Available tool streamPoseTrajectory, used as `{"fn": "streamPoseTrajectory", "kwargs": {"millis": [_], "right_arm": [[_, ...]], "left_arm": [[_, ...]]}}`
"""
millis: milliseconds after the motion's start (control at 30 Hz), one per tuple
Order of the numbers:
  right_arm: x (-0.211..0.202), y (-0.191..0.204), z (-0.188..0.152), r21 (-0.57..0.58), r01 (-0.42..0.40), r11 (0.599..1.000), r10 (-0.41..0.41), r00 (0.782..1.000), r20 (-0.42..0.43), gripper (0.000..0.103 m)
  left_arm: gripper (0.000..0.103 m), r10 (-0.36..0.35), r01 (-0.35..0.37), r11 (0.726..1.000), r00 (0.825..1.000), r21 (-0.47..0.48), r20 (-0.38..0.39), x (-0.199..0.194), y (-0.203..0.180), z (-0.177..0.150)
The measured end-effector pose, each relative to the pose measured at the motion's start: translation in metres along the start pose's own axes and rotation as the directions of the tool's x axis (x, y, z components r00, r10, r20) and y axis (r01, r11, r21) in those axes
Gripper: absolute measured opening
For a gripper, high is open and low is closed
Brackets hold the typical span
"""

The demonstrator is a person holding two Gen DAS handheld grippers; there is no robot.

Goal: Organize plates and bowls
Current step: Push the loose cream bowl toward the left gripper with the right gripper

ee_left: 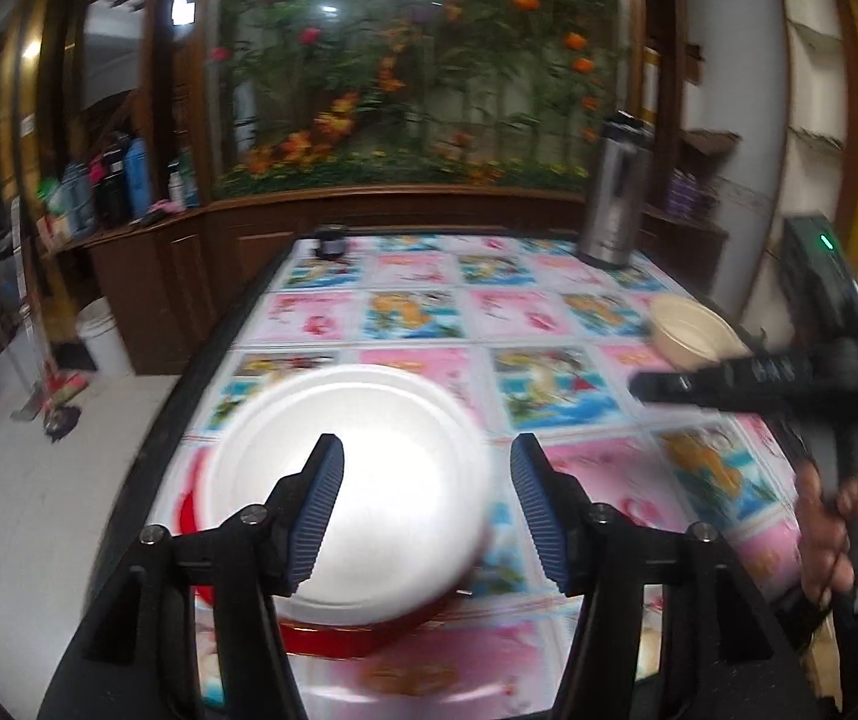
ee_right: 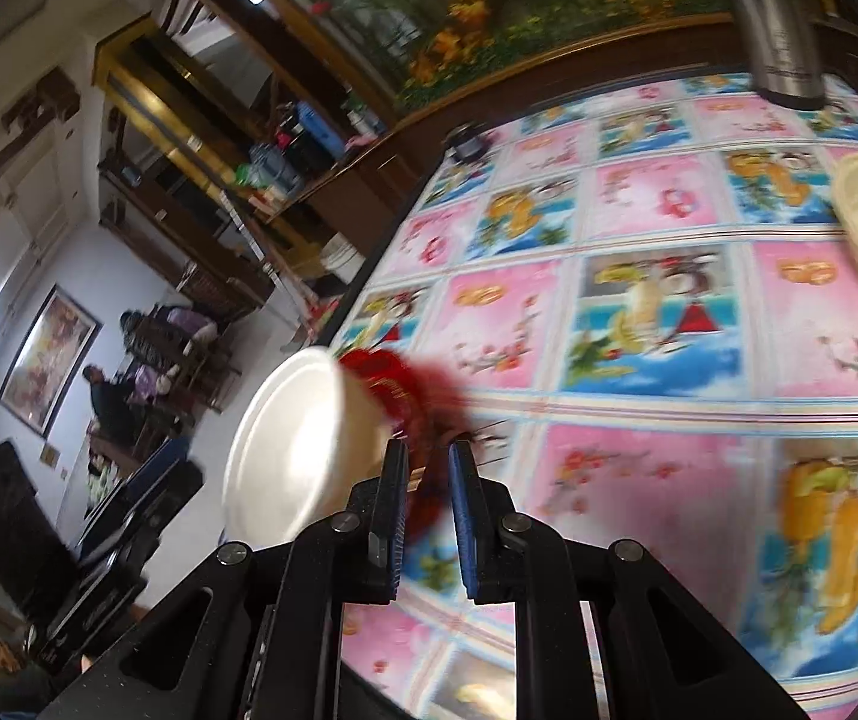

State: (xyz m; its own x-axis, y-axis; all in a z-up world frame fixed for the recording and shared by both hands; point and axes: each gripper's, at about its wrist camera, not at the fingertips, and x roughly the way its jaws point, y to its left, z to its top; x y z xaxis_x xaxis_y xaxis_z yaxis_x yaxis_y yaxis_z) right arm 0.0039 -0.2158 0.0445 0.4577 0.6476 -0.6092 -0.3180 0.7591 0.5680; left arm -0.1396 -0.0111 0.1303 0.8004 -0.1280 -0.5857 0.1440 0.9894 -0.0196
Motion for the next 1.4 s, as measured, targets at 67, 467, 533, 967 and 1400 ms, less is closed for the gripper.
{"fn": "streamPoseTrajectory", "kwargs": {"millis": [67,467,533,967,1400], "right_arm": [[-0.016,-0.026,0.007,0.043,0.035,0.998,-0.036,0.999,0.030,0.016],[-0.064,-0.182,0.086,0.266,0.303,0.915,-0.330,0.942,0.062,0.015],[-0.054,-0.203,0.094,0.299,0.284,0.911,-0.303,0.953,0.020,0.015],[-0.044,-0.170,0.044,0.166,0.231,0.959,-0.210,0.969,-0.133,0.015],[-0.157,-0.112,-0.055,0.102,0.195,0.976,-0.207,0.970,0.128,0.016]], "left_arm": [[0.062,-0.051,0.053,0.997,0.998,0.058,-0.042,0.014,-0.029,-0.006],[0.062,-0.193,0.257,0.943,0.940,0.212,-0.283,0.078,-0.133,-0.048],[0.062,-0.185,0.248,0.946,0.941,0.207,-0.284,0.078,-0.128,-0.047],[0.062,-0.162,0.212,0.963,0.949,0.168,-0.271,0.083,-0.109,-0.037],[0.062,-0.225,0.262,0.959,0.937,0.112,-0.266,0.080,-0.108,-0.020]]}}
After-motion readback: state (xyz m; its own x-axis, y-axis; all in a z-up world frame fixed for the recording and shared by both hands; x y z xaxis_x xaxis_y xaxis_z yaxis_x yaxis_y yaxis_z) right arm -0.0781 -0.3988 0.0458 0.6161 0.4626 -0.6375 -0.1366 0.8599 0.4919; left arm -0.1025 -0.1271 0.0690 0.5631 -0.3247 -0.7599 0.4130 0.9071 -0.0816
